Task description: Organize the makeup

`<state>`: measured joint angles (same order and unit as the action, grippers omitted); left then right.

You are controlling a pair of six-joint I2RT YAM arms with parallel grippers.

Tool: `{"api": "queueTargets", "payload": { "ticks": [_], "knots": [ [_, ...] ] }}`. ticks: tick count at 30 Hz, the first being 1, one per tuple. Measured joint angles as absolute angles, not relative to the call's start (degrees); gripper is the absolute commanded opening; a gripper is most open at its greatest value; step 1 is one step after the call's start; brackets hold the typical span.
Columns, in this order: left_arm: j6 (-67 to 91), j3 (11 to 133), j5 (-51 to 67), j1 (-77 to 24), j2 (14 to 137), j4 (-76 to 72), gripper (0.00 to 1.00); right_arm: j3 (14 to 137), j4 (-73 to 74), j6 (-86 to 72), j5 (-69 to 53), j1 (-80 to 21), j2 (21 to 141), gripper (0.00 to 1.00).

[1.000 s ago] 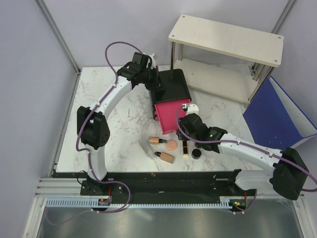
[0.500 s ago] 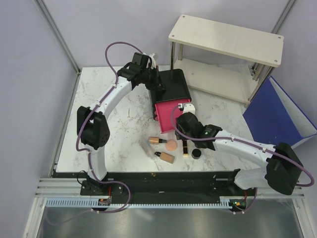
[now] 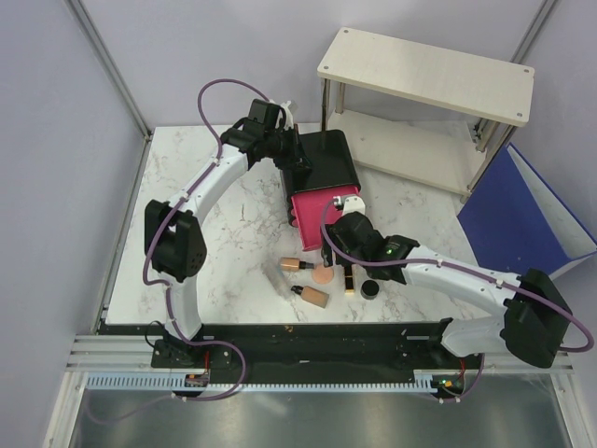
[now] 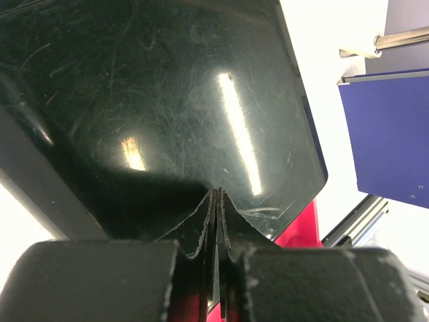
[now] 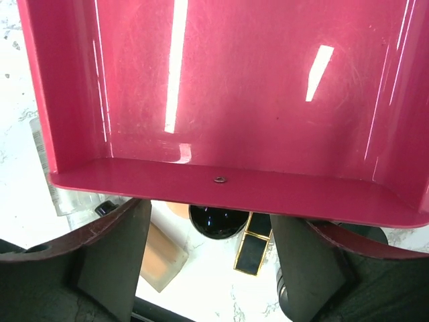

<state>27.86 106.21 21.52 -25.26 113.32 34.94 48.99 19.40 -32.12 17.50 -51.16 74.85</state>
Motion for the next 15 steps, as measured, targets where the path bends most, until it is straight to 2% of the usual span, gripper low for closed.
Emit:
{"api": "queueTargets", "payload": {
  "ticks": [5, 15],
  "knots": [
    [27.83, 105.67, 21.15, -25.26, 112.75, 35.09, 0.11, 48.99, 20.62, -31.05, 16.25, -51.66, 73.21, 0.85],
    [27.40, 105.45, 20.93, -25.26, 112.25, 35.97, 0.15, 43.97, 22.74, -28.03, 10.55, -56.27, 66.78, 0.86]
  ]
}}
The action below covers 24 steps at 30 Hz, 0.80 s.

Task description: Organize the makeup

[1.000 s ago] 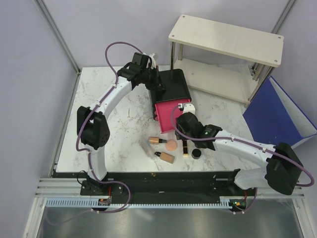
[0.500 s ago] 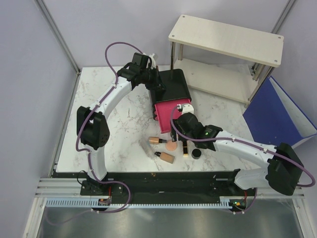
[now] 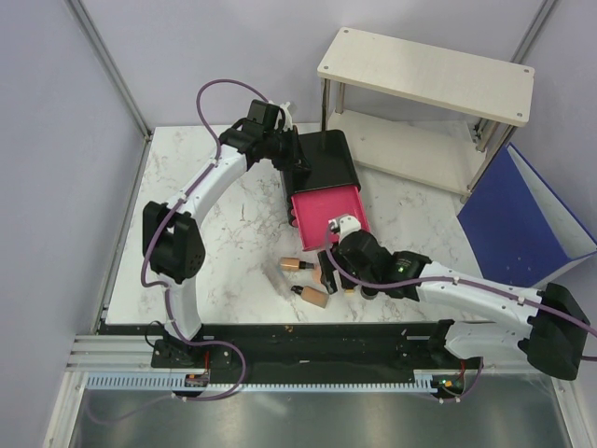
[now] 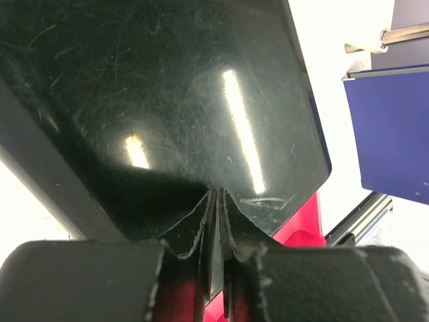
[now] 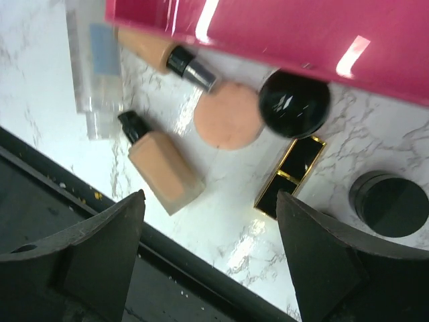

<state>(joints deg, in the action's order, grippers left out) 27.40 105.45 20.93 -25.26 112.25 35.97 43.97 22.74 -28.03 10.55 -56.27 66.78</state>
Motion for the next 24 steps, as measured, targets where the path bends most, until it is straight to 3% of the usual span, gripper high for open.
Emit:
{"api": "queueTargets", "payload": {
  "ticks": [5, 13, 24],
  "knots": [
    [26.89, 105.36, 19.99, -25.26, 111.66, 37.06, 0.16, 43.38, 23.92, -27.14, 8.99, -61.01, 68.23, 0.87],
    [25.65, 104.99, 18.87, -25.26, 110.28, 39.86, 0.17, 47.66, 24.01, -24.93, 9.34, -69.52, 82.46, 0.83],
    [24.43, 103.57, 18.50, -25.26, 108.71, 40.99, 0.17, 51.40, 22.63, -24.21, 17.82, -71.02, 89.73, 0.80]
  ]
}}
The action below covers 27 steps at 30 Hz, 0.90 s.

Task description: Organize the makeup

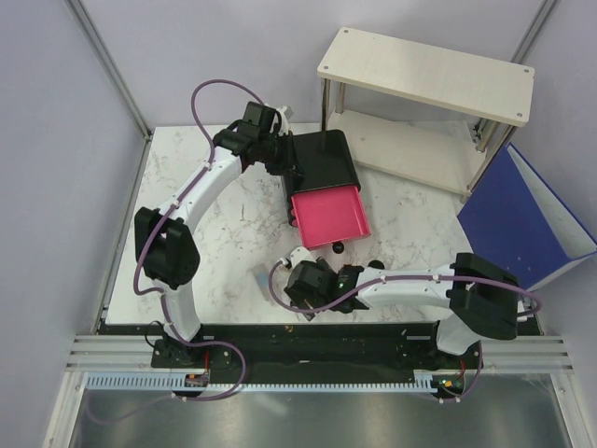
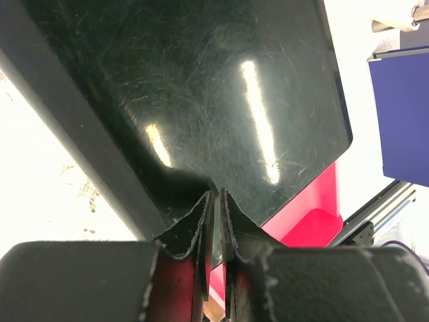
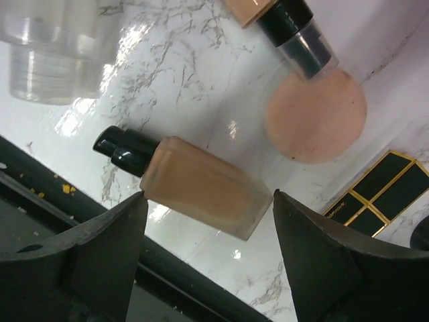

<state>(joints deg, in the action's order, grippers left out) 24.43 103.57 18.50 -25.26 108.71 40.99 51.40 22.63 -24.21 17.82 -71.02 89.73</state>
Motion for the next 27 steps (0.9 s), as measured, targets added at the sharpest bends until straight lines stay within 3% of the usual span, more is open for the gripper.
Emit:
{"api": "queueTargets", "payload": {
  "ticks": [6, 8, 9, 11, 12, 13, 27],
  "knots": [
    [23.99, 103.31, 18.50, -25.26, 108.49, 41.06, 0.17, 52.21, 21.52, -23.94, 18.76, -71.24, 92.03, 0.61],
    [23.92, 103.20, 18.52, -25.26, 108.42, 41.04, 0.17, 52.56, 21.41, -23.88, 18.87, -71.42, 92.44, 0.47],
    [23.92, 103.13, 18.52, -25.26, 108.38, 41.04, 0.17, 52.66, 21.30, -23.86, 18.96, -71.57, 92.60, 0.33],
    [23.92, 103.09, 18.52, -25.26, 108.36, 41.04, 0.17, 52.75, 21.08, -23.88, 19.14, -71.90, 92.73, 0.20],
    [23.90, 103.09, 18.52, -25.26, 108.36, 41.04, 0.17, 52.75, 20.95, -23.88, 19.18, -72.07, 92.75, 0.07],
    [23.90, 103.09, 18.52, -25.26, 108.36, 41.04, 0.17, 52.75, 20.93, -23.88, 19.16, -72.23, 92.75, 0.02],
    [23.90, 102.94, 18.52, -25.26, 108.36, 40.97, 0.17, 52.82, 22.50, -23.81, 18.94, -74.81, 91.94, 0.00]
  ]
}}
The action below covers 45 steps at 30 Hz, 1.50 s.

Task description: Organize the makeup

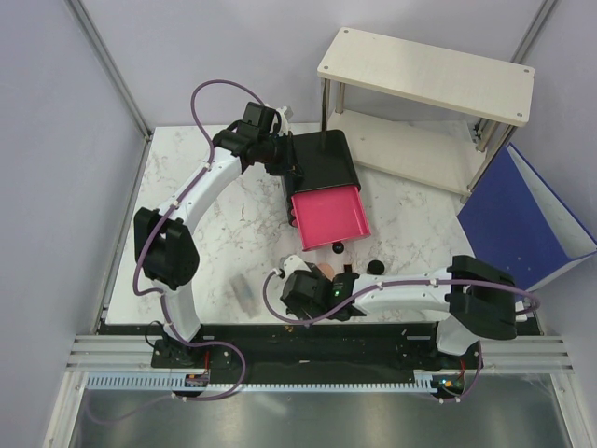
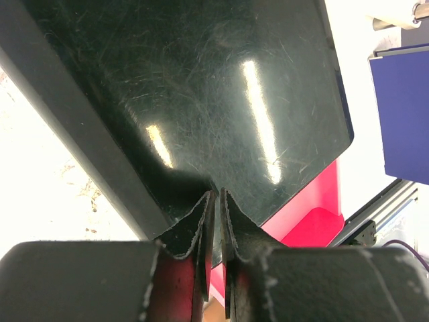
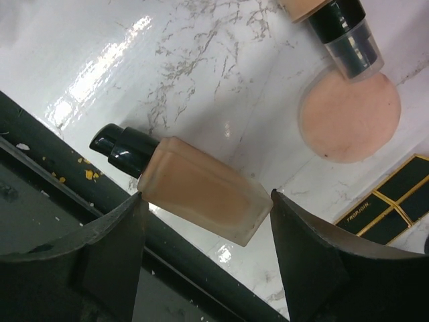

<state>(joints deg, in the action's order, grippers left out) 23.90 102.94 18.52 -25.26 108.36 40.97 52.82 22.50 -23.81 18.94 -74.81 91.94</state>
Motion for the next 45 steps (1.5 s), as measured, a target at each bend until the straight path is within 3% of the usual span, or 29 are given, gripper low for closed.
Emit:
{"api": "queueTargets", "payload": {
  "ticks": [15, 25, 33, 45],
  "knots": [
    [23.88, 102.80, 18.55, -25.26, 108.36, 40.80, 0.16, 62.63, 31.33, -23.77, 22.85, -75.44, 83.24, 0.00],
    [23.88, 102.48, 18.57, -25.26, 108.29, 40.32, 0.15, 71.57, 34.74, -22.11, 37.26, -74.72, 80.99, 0.00],
    [23.86, 102.17, 18.57, -25.26, 108.16, 39.99, 0.15, 73.47, 34.76, -20.58, 42.54, -67.20, 81.34, 0.00],
    [23.79, 101.45, 19.03, -25.26, 108.03, 38.81, 0.15, 73.95, 34.00, -18.98, 41.15, -55.94, 88.29, 0.00]
  ]
}}
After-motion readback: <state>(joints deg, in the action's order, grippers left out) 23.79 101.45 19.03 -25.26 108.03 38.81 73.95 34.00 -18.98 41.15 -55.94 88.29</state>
